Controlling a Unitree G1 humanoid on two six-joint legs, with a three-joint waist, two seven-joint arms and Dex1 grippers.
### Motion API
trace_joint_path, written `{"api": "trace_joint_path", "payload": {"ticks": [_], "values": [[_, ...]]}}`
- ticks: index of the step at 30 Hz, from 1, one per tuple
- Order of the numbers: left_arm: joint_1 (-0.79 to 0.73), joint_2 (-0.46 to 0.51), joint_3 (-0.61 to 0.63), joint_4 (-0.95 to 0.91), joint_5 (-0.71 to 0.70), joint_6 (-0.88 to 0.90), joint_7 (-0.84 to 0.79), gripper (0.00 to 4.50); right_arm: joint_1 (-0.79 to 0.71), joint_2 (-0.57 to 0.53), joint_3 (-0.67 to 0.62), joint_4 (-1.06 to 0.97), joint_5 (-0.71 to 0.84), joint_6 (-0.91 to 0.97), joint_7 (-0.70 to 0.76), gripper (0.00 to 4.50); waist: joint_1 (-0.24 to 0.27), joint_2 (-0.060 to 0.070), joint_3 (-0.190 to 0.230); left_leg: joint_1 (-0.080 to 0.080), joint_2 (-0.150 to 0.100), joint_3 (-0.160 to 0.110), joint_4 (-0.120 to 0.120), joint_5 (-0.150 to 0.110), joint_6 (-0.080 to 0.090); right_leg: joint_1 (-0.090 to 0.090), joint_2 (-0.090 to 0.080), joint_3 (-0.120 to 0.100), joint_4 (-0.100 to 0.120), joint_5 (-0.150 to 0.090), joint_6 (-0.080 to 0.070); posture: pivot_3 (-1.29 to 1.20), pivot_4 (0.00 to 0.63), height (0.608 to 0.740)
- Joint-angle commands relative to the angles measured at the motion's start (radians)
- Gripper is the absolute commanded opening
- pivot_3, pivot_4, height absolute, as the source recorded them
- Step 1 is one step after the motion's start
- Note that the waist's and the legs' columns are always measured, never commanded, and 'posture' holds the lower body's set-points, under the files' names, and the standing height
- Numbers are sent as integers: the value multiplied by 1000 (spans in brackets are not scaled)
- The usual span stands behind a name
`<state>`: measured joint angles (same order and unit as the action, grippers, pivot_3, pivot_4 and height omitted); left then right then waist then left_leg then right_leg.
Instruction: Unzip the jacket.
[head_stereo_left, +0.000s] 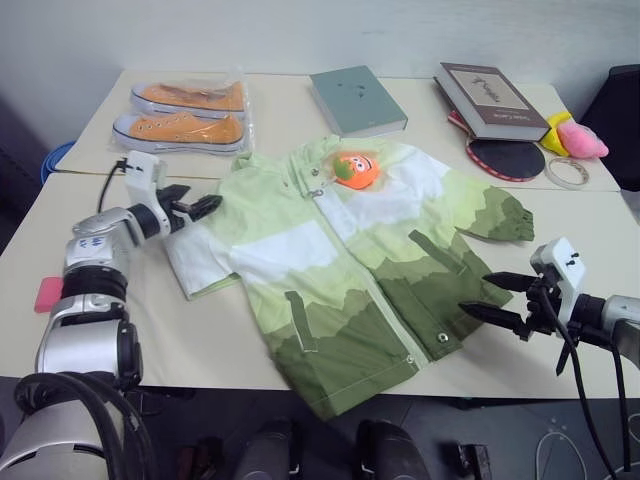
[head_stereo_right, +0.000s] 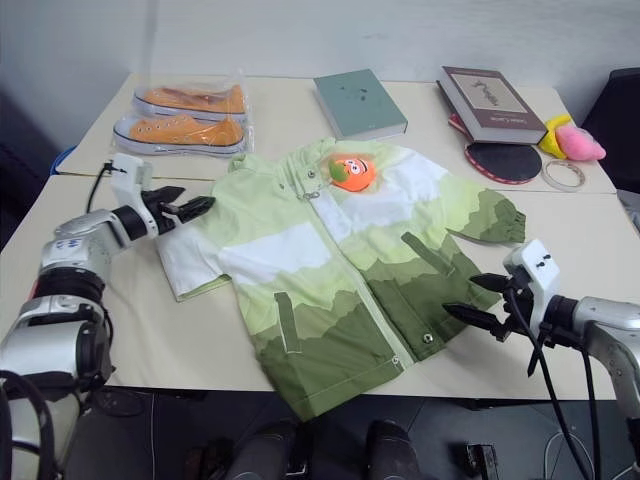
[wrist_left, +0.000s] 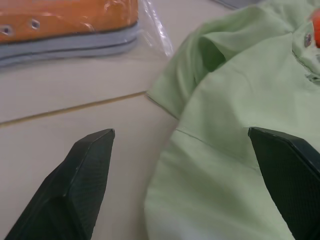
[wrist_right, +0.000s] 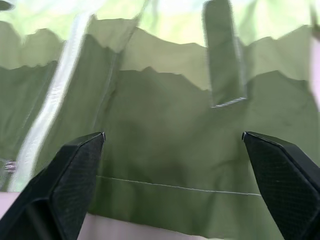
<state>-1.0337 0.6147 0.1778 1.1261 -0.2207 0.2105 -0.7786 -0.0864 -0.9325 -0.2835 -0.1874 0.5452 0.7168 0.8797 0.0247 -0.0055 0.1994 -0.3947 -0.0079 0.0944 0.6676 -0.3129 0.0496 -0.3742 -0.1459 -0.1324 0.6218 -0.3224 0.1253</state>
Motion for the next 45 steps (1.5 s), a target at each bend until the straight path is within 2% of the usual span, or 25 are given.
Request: {"api": "trace_joint_path", "payload": {"ticks": [1, 5, 7, 9, 10, 12, 16, 17, 19, 21, 27, 31, 37, 42, 45], "values": [[-48, 5, 2, 69, 24, -6, -16, 4500, 15, 2, -14, -31, -20, 46, -58, 4474, -1, 0, 0, 0, 0, 0, 0, 0, 0, -1, 0, 0, 0, 0, 0, 0, 150, 740], [-52, 2, -17, 123, 68, 20, -3, 3694, 27, 11, 13, -72, 20, 155, -78, 4500, -4, 0, 0, -1, 0, 0, 0, 0, 0, -1, 1, 0, 0, 0, 0, 0, 150, 740], [-41, 3, -25, 134, 85, 31, -17, 3048, 24, 31, 28, -68, 24, 183, -91, 4110, -3, -1, 0, -1, 0, 0, 0, 1, 0, -1, 1, 0, 1, 0, 0, 0, 150, 740], [-28, 1, -22, 136, 92, 39, -28, 2329, 18, 57, 32, -60, 34, 206, -104, 3520, -2, -2, -1, -1, 0, 0, 1, 1, 0, -1, 0, 0, 1, 0, 0, 0, 150, 740], [-15, -1, -21, 135, 91, 51, -44, 2121, 15, 71, 37, -52, 33, 203, -107, 3272, -3, -3, -2, -1, 0, 0, 1, 1, 0, -1, 0, 0, 2, 0, 0, 0, 150, 740], [13, -3, -26, 125, 91, 65, -82, 1400, 10, 100, 42, -27, 6, 163, -127, 2523, -3, -6, -3, 0, 0, 0, 1, 1, 0, 0, 0, 0, 2, 0, 0, 0, 150, 740], [103, 4, -49, 15, 79, 128, -226, 232, 13, 104, 41, 42, -120, -15, -168, 1263, -5, -7, -4, 3, 0, 2, 1, 1, 0, 1, 0, 1, 3, 0, 0, 0, 150, 740], [138, 9, -53, -41, 66, 158, -265, 89, 17, 96, 35, 65, -154, -66, -179, 1143, -5, -7, -5, 4, 0, 2, 1, 1, 0, 2, 0, 2, 3, 0, 0, 0, 150, 740], [233, 22, -53, -211, 25, 251, -316, 0, 14, 80, 23, 121, -212, -160, -196, 723, -11, -7, -5, 5, 0, 3, 0, 1, 0, 1, -1, 4, 4, 0, 0, 0, 150, 740], [362, 36, -36, -457, -43, 382, -323, 0, -15, 81, 1, 193, -250, -242, -219, 30, -19, -6, -5, 5, 0, 3, 0, 1, -1, 1, -1, 4, 4, 0, 0, 0, 150, 740], [708, 43, 54, -1088, -247, 696, -228, 0, -163, 76, 2, 425, -335, -441, -261, 30, -33, -5, -4, 5, 1, 2, 0, 1, -1, 2, -2, 8, 3, 0, 0, 0, 150, 740], [913, -3, 98, -1369, -346, 797, -133, 0, -295, 83, 33, 634, -396, -568, -291, 30, -36, -4, -4, 5, 2, 1, 0, 1, -2, 2, -3, 14, 2, 0, 0, 0, 150, 740], [1124, -153, 62, -1698, -463, 839, 27, 0, -468, 114, 79, 908, -448, -726, -309, 30, -24, -3, -3, 5, 2, 0, 0, 1, -2, 5, -3, 14, -1, 0, -1, 0, 150, 740], [1187, -157, -12, -1789, -454, 747, 36, 0, -519, 134, 72, 1028, -438, -822, -272, 30, -25, -3, -4, 6, 3, -1, 0, 1, -3, 8, -1, 13, -3, 0, -1, 0, 150, 740], [1202, -116, -11, -1794, -440, 674, 9, 0, -501, 119, 57, 1006, -407, -824, -203, 627, -27, -2, -3, 6, 3, -1, 0, 1, -2, 7, 0, 13, -3, 0, -1, 0, 150, 740]]}}
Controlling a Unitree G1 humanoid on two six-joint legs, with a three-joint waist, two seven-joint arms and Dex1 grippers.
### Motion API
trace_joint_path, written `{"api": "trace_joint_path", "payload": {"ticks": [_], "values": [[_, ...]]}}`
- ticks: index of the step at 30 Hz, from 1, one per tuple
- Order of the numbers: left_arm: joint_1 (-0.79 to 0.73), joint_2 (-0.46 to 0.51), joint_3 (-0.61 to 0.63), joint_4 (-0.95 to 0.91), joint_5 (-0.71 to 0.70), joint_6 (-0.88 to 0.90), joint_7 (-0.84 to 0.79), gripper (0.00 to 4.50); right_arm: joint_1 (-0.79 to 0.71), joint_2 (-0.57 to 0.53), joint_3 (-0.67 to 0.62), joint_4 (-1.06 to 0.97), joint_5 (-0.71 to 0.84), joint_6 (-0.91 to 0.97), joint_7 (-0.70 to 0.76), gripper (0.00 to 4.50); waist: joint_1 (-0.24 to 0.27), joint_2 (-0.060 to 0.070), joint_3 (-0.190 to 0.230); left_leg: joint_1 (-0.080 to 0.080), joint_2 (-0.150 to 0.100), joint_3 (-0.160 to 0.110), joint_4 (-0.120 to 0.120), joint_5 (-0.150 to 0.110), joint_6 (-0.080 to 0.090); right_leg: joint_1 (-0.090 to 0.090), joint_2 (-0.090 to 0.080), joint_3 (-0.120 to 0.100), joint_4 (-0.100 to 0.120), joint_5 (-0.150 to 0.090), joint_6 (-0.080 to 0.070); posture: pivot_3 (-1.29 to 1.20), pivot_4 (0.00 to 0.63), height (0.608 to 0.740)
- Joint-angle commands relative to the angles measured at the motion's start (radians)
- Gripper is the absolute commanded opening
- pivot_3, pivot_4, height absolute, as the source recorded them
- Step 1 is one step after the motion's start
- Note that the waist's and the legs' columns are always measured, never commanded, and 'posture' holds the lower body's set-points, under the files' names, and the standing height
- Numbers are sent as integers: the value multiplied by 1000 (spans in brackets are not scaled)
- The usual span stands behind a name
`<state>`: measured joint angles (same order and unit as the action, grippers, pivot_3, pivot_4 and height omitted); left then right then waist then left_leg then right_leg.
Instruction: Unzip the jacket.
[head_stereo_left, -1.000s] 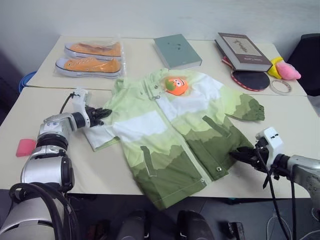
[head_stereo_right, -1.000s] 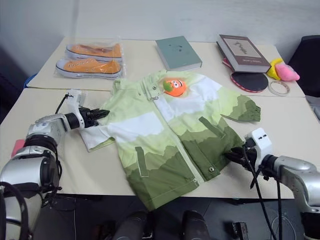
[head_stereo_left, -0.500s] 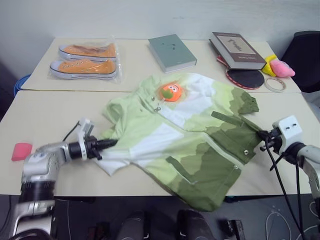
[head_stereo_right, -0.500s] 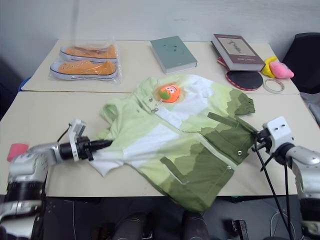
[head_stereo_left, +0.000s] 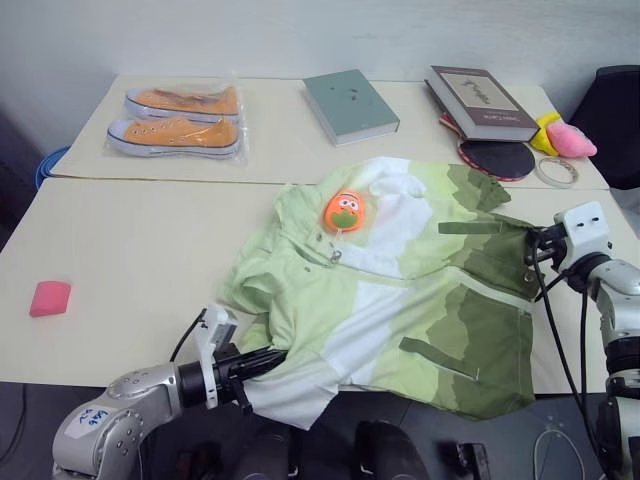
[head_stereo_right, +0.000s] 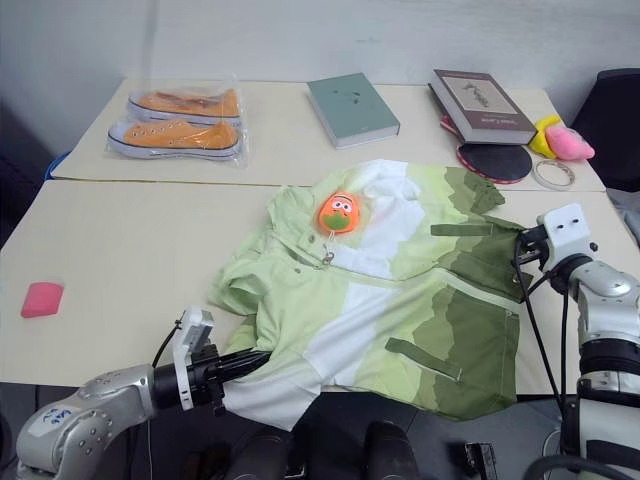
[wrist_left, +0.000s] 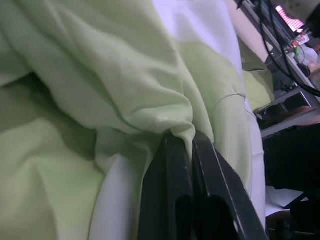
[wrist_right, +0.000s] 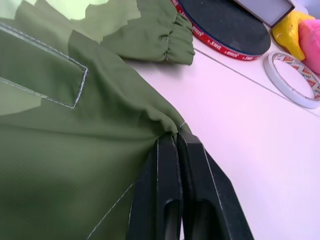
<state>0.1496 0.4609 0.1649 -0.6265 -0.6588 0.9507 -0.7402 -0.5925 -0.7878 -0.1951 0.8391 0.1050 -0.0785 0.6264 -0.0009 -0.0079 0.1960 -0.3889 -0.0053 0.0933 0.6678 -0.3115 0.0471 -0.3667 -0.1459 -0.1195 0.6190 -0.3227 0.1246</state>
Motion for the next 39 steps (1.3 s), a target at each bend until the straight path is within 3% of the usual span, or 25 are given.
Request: {"api": "trace_joint_path", "payload": {"ticks": [1, 5, 7, 11, 12, 16, 22, 26, 31, 36, 39], "values": [[26, 65, 26, -42, -18, -86, -61, 0, 32, -40, -43, -58, 54, -13, 90, 957, -1, 0, 0, 0, 0, 0, 0, 0, 0, 0, 0, 0, 0, 0, 0, 0, 150, 740], [55, 241, 145, -29, -107, -43, -165, 918, 181, -112, -132, -237, 153, -13, 227, 2272, 6, 4, 1, -1, 1, -2, -1, 0, 0, 0, -1, -1, -1, -1, -1, 0, 150, 740], [77, 317, 198, -14, -151, -11, -206, 1608, 246, -138, -171, -319, 208, 16, 294, 3002, 3, 6, 2, -1, 0, -2, -1, 0, 0, 0, -2, -1, -2, -1, -1, 0, 150, 740], [123, 466, 305, 65, -206, 34, -318, 2918, 356, -156, -257, -556, 415, 178, 458, 4409, -4, 8, 2, 3, 2, -2, -2, -1, -1, 3, -2, -1, -3, -1, -1, 0, 150, 740], [105, 484, 317, 106, -192, 1, -339, 3273, 364, -155, -257, -627, 477, 265, 475, 4500, -6, 8, 2, 4, 3, -1, -2, -1, -1, 4, -2, -1, -4, -1, -1, 0, 150, 740], [-63, 474, 295, 240, -155, -160, -373, 4466, 333, -134, -136, -855, 587, 531, 457, 4500, -3, 10, 2, 6, 5, -2, -2, -2, -4, 4, -1, -1, -6, -1, -3, 0, 150, 740], [-393, 389, 75, 429, 26, -418, -389, 4466, 69, 137, 149, -987, 555, 778, 196, 4500, -2, 8, 2, 1, 3, 0, -3, -3, -5, -5, -2, 0, 3, -1, -4, 0, 150, 740], [-525, 305, -30, 552, 152, -582, -367, 4466, -140, 378, 257, -786, 354, 766, -91, 4500, -6, 8, 2, -4, 1, 3, -3, -2, -4, -12, 4, -9, 7, -1, -4, 0, 150, 740], [-581, 239, -100, 650, 242, -729, -381, 4466, -292, 541, 301, -502, 226, 683, -180, 4500, -5, 8, 1, -7, 0, 1, -1, -1, -2, -13, 4, -11, 8, -1, -4, 0, 150, 740], [-675, 159, -157, 749, 308, -841, -377, 4466, -374, 598, 313, -299, 161, 653, -152, 4500, -6, 7, 1, -9, 0, 0, 1, 0, -1, -13, 3, -12, 8, -1, -4, 0, 150, 740], [-744, 112, -192, 834, 343, -899, -383, 4500, -395, 597, 310, -248, 135, 641, -127, 3619, -13, 7, 1, -8, 0, -1, 2, 0, -1, -12, 4, -12, 9, -1, -4, 0, 150, 740]]}}
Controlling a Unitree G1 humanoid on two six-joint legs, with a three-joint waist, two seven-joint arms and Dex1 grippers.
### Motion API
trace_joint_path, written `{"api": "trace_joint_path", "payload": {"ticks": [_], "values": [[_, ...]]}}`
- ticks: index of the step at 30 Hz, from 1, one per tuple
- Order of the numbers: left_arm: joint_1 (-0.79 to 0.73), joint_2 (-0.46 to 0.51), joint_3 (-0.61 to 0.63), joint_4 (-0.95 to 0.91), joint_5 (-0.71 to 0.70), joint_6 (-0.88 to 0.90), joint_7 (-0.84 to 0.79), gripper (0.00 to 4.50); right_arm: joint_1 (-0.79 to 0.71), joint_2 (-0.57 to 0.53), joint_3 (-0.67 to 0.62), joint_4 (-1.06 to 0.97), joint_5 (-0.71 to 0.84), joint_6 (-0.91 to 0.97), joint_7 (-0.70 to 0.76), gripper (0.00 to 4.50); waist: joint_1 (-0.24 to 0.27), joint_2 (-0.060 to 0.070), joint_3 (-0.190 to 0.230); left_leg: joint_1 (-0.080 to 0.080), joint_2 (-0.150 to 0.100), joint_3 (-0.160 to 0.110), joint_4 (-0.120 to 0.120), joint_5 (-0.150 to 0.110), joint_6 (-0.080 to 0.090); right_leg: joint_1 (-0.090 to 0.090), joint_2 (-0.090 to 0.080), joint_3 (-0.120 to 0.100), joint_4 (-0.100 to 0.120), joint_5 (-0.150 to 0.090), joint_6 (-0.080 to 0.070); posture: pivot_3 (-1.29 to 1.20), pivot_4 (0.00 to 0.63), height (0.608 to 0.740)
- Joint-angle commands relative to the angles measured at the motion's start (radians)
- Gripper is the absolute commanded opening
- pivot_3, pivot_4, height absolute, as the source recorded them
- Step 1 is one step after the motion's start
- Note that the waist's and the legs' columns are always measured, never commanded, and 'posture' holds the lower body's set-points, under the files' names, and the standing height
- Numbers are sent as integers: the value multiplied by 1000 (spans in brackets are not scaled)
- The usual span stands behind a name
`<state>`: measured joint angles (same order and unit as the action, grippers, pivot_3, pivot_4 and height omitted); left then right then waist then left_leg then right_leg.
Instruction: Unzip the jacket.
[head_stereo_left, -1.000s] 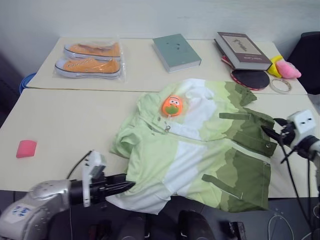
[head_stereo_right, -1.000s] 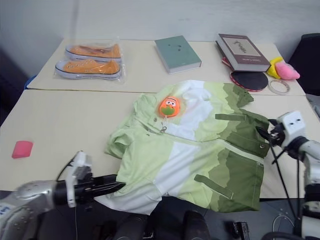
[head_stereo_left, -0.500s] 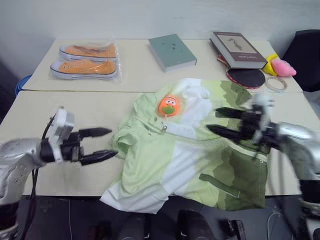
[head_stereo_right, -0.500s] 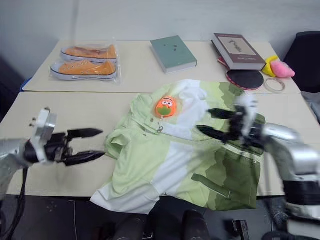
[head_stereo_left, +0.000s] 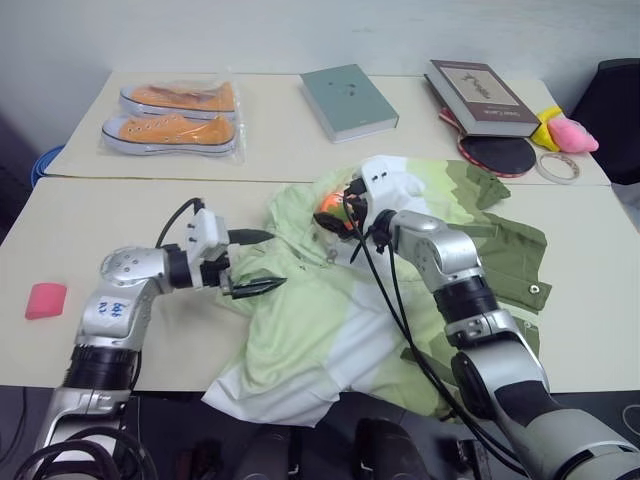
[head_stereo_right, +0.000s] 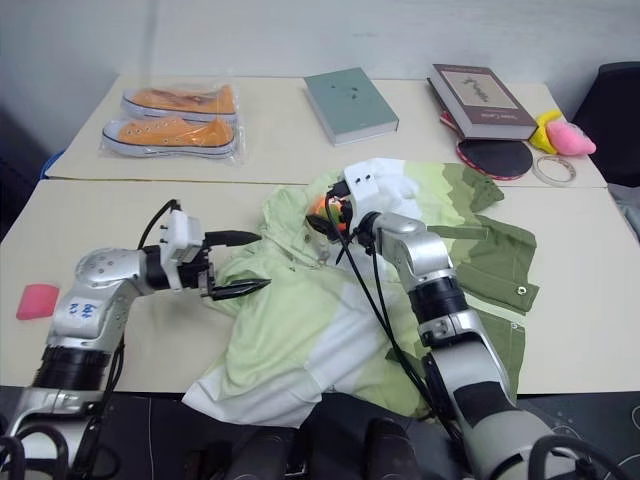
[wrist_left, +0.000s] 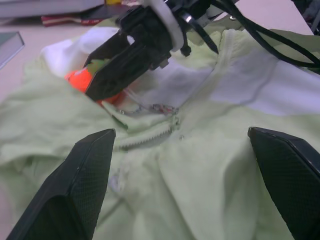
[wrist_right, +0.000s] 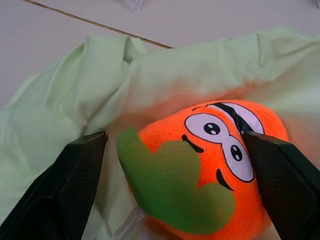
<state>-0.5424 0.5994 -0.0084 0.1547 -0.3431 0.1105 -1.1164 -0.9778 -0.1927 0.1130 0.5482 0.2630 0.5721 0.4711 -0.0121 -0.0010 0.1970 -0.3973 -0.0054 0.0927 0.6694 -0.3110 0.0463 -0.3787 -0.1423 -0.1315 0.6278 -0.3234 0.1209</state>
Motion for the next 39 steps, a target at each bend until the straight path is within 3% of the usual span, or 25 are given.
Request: {"api": "trace_joint_path", "payload": {"ticks": [1, 9, 12, 19, 24, 31, 35, 39], "values": [[-78, -44, -30, 91, 43, -84, -6, 4500, -10, 0, -4, 43, -26, -11, 34, 3266, -4, 0, 0, 0, 0, 0, 0, 0, 0, 0, 0, 0, 0, 0, 0, 0, 150, 740], [-208, -129, -133, 513, 225, -247, 8, 4500, 139, -91, -66, -219, -10, -30, 87, 688, -16, 0, 0, 0, 0, 0, -2, 0, 0, 0, 0, -1, 0, 0, 0, 0, 150, 740], [-209, -134, -146, 603, 262, -276, 18, 4500, 226, -149, -113, -354, -5, -4, 70, 10, -16, -1, 0, 0, 0, 0, -2, 0, 0, 0, 0, -1, 0, 0, 0, 0, 150, 740], [-186, -137, -170, 696, 317, -302, 77, 4500, 450, -280, -301, -667, 35, 64, 1, 10, -5, -1, -1, 5, -1, 0, -1, 1, 1, 4, -2, -1, 1, 0, 1, 0, 150, 740], [-160, -126, -184, 683, 322, -262, 80, 4500, 612, -381, -481, -734, 20, 46, -47, 10, 3, -2, -4, 9, -1, 2, -2, 1, 0, 7, -2, 0, 0, 0, 1, 0, 150, 740], [-103, -80, -201, 663, 351, -221, 117, 4500, 830, -530, -737, -557, -45, -134, -84, 10, 4, 1, -19, 12, -1, 4, -5, 1, 0, 9, -3, 1, -1, 0, 1, 0, 150, 740], [-106, -63, -217, 679, 384, -216, 197, 4500, 787, -569, -861, -381, -60, -144, -240, 10, -13, 5, -26, 31, 1, 6, -14, 1, 0, 25, -5, 3, -9, 0, 1, 0, 150, 740], [-102, -52, -236, 657, 406, -227, 209, 4500, 741, -620, -881, -256, -44, -192, -242, 10, -17, 12, -31, 36, 1, 6, -18, 0, -2, 27, -8, 11, -13, 0, 1, 0, 150, 740]]}}
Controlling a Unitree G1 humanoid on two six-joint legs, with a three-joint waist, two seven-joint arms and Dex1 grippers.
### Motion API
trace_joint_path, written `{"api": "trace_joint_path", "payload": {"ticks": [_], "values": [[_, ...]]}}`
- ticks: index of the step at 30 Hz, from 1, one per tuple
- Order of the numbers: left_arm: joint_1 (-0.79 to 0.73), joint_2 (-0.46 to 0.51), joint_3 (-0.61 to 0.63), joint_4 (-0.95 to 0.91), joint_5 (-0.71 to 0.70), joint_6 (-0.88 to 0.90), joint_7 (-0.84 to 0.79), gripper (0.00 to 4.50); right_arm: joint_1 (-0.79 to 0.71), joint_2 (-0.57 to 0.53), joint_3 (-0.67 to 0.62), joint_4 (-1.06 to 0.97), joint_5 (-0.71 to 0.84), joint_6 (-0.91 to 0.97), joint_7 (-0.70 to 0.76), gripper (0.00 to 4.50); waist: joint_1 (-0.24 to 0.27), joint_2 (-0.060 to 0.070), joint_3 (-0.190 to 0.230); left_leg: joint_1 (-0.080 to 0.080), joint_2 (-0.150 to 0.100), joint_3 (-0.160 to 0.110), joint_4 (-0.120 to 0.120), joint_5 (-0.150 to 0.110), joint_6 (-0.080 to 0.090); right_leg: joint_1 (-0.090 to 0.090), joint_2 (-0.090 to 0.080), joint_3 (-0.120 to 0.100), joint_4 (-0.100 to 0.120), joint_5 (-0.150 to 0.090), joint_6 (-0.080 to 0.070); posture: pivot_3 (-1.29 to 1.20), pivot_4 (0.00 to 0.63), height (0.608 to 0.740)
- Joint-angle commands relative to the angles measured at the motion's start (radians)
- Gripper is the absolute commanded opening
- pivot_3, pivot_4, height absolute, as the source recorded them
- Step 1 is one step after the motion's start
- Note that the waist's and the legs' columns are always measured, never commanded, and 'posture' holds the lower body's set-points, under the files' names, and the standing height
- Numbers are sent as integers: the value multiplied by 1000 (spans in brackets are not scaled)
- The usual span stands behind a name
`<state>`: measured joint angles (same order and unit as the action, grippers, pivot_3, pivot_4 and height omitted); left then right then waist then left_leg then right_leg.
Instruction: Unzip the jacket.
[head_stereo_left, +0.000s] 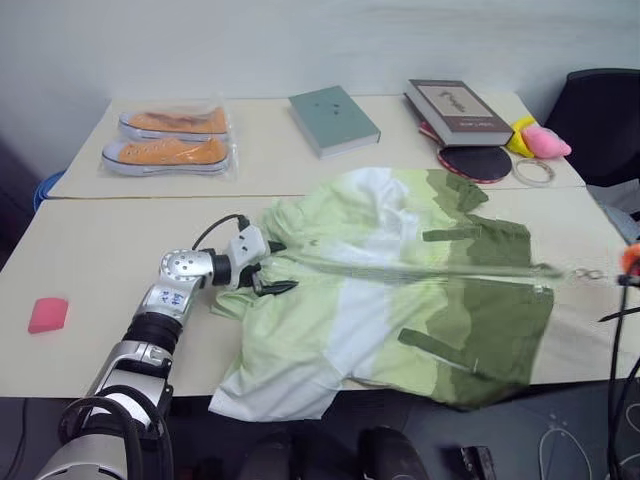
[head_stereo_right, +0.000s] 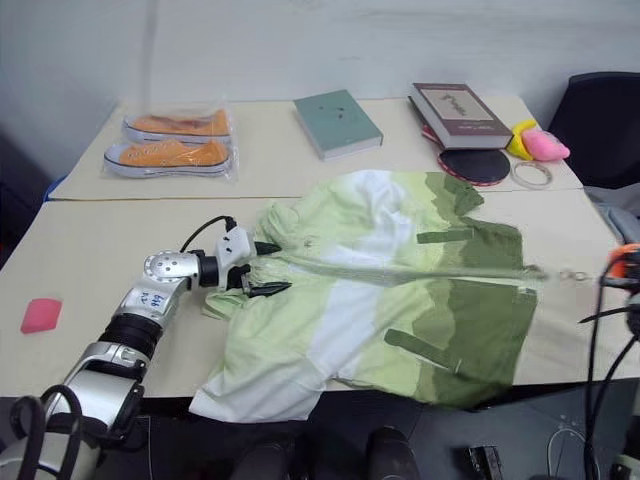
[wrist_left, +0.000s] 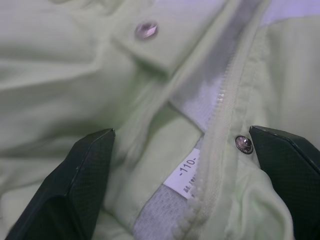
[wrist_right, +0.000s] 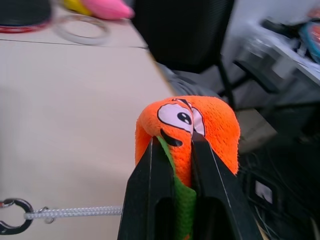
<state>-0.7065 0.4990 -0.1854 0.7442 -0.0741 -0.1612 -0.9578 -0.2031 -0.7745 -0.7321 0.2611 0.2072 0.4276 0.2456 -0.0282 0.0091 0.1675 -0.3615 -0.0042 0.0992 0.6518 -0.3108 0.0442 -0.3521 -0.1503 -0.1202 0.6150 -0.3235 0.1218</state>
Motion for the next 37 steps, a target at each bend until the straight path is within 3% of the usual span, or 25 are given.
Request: {"api": "trace_joint_path", "payload": {"ticks": [1, 7, 9, 11, 14, 17, 20, 26, 31, 37], "values": [[69, 48, -63, 53, 135, 44, 46, 4500, -51, -43, -27, 44, 16, -55, -11, 10, -3, 3, -2, 3, 0, 1, -2, 0, -1, 1, 0, 3, 0, 0, 0, 0, 150, 740], [121, 21, -19, -105, 32, 94, -4, 4500, -72, -7, 36, -5, 96, 10, 93, 10, -1, 8, -5, 8, 3, 5, -5, 0, -4, 3, 2, 8, 0, -1, -2, 0, 150, 740], [140, 21, 20, -185, -23, 183, -12, 4500, -33, -10, 68, -46, 120, 84, 140, 689, 1, 10, -6, 7, 3, 5, -5, -1, -3, 3, 3, 8, -2, -1, -2, 0, 150, 740], [152, 35, 52, -259, -64, 244, -27, 4500, 3, -14, 78, -66, 113, 43, 167, 1227, 1, 9, -5, 3, 5, 4, -5, -1, -3, 1, 4, 7, -1, -1, -2, 0, 150, 740], [172, 93, 140, -396, -176, 359, -86, 4500, 65, -22, 29, -84, 114, -81, 201, 2283, 3, 7, -4, -10, 2, 4, -2, -1, -1, -10, 4, 5, 0, -1, -2, 0, 150, 740], [201, 162, 205, -518, -264, 434, -148, 4500, 80, -26, -16, -39, 74, -310, 172, 3291, 1, 1, 1, -11, 0, 4, -2, -2, 0, -10, 6, 4, -1, -1, -2, 0, 150, 740], [234, 208, 300, -577, -337, 443, -176, 4500, 40, 10, -9, -85, 175, -466, 300, 4418, -1, -3, 5, -10, 0, 4, -1, -1, 1, -8, 5, 4, -3, -1, -1, 0, 150, 740], [390, 317, 390, -638, -323, 357, -221, 4500, 110, -21, 169, -289, 371, -394, 707, 4467, 0, -6, 7, -8, 5, 3, -3, -2, -2, -6, 5, 5, -4, 0, 0, 0, 150, 740], [573, 331, 449, -690, -283, 208, -200, 4500, 207, -12, 356, -434, 387, -357, 871, 4467, 9, -7, 8, -11, 3, 0, -3, -4, 0, -7, 3, 4, -5, 0, 0, 0, 150, 740], [682, 297, 492, -749, -289, 166, -136, 4500, 228, 26, 454, -312, 302, -537, 1006, 4467, 29, -10, 10, -12, 0, -2, 3, -9, 4, -5, -1, 3, -11, 0, 1, 0, 150, 740]]}}
